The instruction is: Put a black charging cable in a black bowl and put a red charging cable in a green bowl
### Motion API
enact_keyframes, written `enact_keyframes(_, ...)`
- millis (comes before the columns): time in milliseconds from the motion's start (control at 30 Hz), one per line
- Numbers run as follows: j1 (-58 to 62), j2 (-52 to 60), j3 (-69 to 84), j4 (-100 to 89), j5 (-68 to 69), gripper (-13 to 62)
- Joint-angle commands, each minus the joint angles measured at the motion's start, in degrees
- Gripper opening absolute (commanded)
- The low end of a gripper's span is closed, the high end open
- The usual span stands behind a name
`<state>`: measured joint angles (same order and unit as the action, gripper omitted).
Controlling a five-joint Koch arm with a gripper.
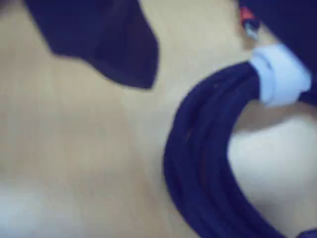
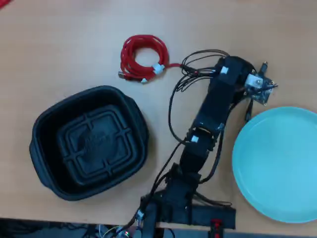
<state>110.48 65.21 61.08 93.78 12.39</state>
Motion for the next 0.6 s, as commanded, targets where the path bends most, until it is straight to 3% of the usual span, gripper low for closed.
enact_keyframes(0,0.6,-1.2,-3.7,2.5,1.8,41.1)
enact_keyframes(233,0.4,-4.6,-1.9,2.2,6.8,41.1)
enact_keyframes(567,-2.5,-9.8,-1.8,1.9,3.1,41.1)
